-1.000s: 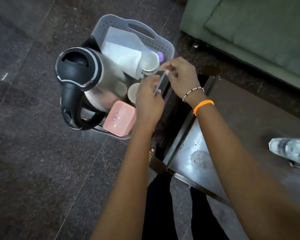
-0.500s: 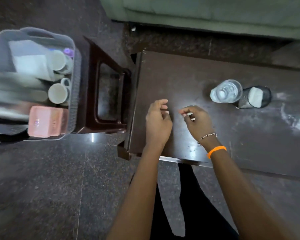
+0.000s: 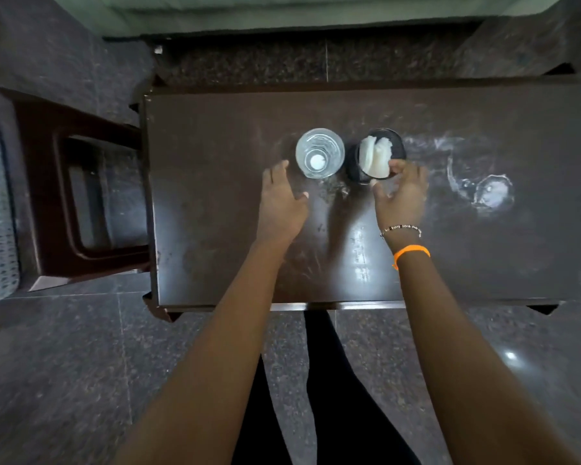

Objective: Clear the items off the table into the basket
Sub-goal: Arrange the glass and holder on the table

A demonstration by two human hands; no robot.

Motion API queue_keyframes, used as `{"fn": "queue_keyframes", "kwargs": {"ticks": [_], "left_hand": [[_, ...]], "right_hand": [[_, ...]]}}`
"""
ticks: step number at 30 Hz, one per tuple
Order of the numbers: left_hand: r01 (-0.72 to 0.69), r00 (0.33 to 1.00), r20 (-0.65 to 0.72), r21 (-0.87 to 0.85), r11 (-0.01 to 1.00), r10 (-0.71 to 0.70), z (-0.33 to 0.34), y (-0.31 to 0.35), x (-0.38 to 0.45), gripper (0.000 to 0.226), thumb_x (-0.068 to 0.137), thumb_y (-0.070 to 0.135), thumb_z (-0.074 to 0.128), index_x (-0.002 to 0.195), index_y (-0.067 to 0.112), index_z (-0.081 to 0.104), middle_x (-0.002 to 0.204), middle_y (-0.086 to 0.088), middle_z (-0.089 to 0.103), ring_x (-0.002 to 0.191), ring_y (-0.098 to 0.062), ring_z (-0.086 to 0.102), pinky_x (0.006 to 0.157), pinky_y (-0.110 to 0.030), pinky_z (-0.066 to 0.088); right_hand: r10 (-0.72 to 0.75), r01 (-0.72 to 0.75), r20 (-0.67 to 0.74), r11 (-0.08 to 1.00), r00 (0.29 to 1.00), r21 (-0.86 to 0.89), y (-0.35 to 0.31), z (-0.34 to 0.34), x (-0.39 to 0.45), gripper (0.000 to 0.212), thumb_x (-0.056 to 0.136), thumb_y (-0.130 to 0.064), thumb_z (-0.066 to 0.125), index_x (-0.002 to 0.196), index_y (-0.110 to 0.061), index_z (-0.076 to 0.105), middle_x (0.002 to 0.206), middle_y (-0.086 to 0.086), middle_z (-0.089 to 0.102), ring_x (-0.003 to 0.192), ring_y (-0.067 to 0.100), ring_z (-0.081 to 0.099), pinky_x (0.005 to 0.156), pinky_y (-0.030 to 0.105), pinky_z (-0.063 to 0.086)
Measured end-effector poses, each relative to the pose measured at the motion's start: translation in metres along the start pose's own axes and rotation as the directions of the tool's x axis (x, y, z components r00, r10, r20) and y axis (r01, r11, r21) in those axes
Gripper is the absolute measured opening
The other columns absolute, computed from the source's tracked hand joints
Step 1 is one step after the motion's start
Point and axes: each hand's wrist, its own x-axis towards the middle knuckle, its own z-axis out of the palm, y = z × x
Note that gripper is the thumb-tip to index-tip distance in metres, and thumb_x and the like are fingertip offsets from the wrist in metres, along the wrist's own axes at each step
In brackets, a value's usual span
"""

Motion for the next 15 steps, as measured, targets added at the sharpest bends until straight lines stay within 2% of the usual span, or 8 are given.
{"fn": "queue_keyframes", "kwargs": {"ticks": [3, 5, 7, 8, 10, 15], "left_hand": [[0.006, 1.000, 0.015, 0.045, 0.999, -0.006, 0.015, 0.007, 0.013, 0.078, 0.083, 0.014, 0.066, 0.146, 0.008, 0.021, 0.152, -0.013, 0.025, 0.139, -0.026, 0.029, 0.101, -0.018, 0.017], [-0.004, 1.000, 0.028, 0.049, 0.999, 0.003, 0.021, 0.009, 0.021, 0.086, 0.081, 0.014, 0.069, 0.148, 0.010, 0.015, 0.155, -0.011, 0.019, 0.140, -0.024, 0.027, 0.102, -0.018, 0.020], [-0.045, 0.998, 0.044, 0.072, 0.996, 0.042, 0.027, 0.011, 0.028, 0.092, 0.079, 0.012, 0.071, 0.149, 0.010, 0.012, 0.156, -0.010, 0.016, 0.142, -0.022, 0.023, 0.102, -0.015, 0.014], [-0.070, 0.996, 0.054, 0.087, 0.994, 0.065, 0.030, 0.013, 0.031, 0.093, 0.078, 0.010, 0.071, 0.149, 0.009, 0.012, 0.156, -0.011, 0.015, 0.143, -0.022, 0.021, 0.103, -0.014, 0.011], [-0.098, 0.994, 0.065, 0.110, 0.989, 0.091, 0.034, 0.016, 0.035, 0.095, 0.076, 0.007, 0.072, 0.149, 0.007, 0.012, 0.155, -0.012, 0.016, 0.142, -0.024, 0.023, 0.107, -0.017, 0.017], [-0.097, 0.995, 0.049, 0.187, 0.978, 0.089, 0.036, 0.021, 0.042, 0.093, 0.076, 0.005, 0.072, 0.148, 0.003, 0.012, 0.151, -0.012, 0.019, 0.135, -0.029, 0.035, 0.112, -0.035, 0.032]], "right_hand": [[-0.003, 0.004, 0.014, 0.998, 1.000, -0.067, 0.008, -0.002, 0.021, 0.058, 0.071, -0.008, 0.069, 0.123, 0.002, 0.045, 0.124, 0.021, 0.047, 0.119, 0.035, 0.043, 0.104, 0.037, 0.029], [0.009, -0.004, 0.088, 0.998, 0.996, -0.064, 0.010, 0.003, 0.031, 0.079, 0.069, -0.012, 0.075, 0.135, 0.002, 0.033, 0.136, 0.022, 0.038, 0.130, 0.034, 0.034, 0.110, 0.037, 0.024], [0.009, -0.003, 0.178, 0.999, 0.984, -0.031, 0.013, 0.009, 0.040, 0.095, 0.069, -0.014, 0.078, 0.142, 0.001, 0.019, 0.148, 0.020, 0.025, 0.141, 0.031, 0.020, 0.116, 0.034, 0.014], [0.002, 0.003, 0.204, 1.000, 0.979, -0.023, 0.015, 0.011, 0.044, 0.099, 0.069, -0.014, 0.078, 0.144, 0.000, 0.015, 0.151, 0.018, 0.020, 0.143, 0.029, 0.015, 0.116, 0.033, 0.010], [-0.009, 0.015, 0.214, 0.999, 0.977, -0.029, 0.020, 0.014, 0.050, 0.102, 0.069, -0.013, 0.078, 0.145, -0.002, 0.011, 0.154, 0.015, 0.017, 0.145, 0.028, 0.011, 0.116, 0.029, 0.008], [-0.019, 0.028, 0.206, 0.999, 0.978, -0.043, 0.023, 0.018, 0.057, 0.101, 0.068, -0.012, 0.079, 0.145, -0.004, 0.014, 0.154, 0.013, 0.020, 0.144, 0.027, 0.015, 0.113, 0.025, 0.011]]}}
